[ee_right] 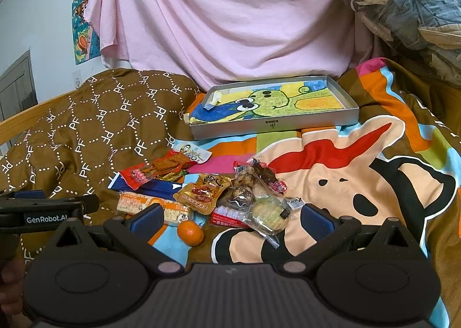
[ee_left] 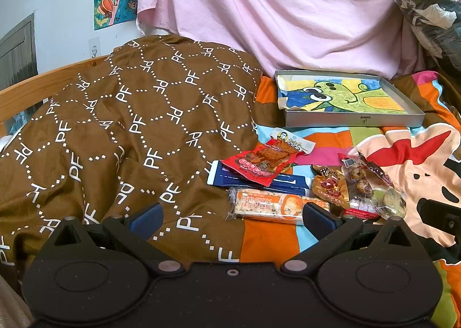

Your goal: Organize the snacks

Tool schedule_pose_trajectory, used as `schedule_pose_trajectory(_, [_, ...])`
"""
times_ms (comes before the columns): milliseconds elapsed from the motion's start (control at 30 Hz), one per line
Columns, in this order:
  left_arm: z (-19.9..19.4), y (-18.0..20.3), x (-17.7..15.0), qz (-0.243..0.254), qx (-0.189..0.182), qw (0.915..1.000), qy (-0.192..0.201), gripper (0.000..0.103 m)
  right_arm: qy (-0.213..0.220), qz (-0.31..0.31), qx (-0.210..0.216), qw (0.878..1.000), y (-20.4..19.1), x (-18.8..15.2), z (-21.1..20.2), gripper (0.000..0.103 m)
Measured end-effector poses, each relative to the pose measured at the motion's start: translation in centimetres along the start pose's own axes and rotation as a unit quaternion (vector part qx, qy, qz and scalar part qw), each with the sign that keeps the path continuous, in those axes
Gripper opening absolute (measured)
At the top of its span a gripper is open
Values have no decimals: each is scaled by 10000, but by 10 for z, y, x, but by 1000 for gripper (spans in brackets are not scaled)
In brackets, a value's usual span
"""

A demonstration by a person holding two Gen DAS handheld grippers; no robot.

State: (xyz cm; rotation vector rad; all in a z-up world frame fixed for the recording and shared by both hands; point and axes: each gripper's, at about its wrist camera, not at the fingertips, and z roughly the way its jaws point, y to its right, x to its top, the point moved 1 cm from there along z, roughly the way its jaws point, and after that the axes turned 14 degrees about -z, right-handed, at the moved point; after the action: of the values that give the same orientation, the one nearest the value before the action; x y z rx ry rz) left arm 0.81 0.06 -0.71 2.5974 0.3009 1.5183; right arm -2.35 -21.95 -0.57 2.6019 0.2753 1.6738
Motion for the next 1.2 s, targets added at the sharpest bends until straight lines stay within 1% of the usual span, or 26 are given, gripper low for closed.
schedule_pose_trajectory(800, [2, -1, -2, -11, 2, 10000, -28, 102, -21, -4, 20, 10000, 3, 4, 1, 103])
schedule_pose_trajectory(900, [6, -2, -8, -19, 20, 10000, -50, 102, -3, -36, 73, 10000, 3, 4, -3, 103])
schedule_pose_trajectory(1033, [8, -3, -11, -35, 43, 9999, -160, 102, -27, -180, 95, 9998, -5, 0, -1, 103])
schedule_pose_trajectory(1100, [12, -3, -11, -28, 73, 9995, -300, 102, -40, -261, 74, 9996, -7, 0, 0, 103])
schedule_pose_trajectory(1200, [21, -4, -2, 71, 68, 9983, -566, 102, -69, -349, 54, 9994, -8, 1, 3, 103])
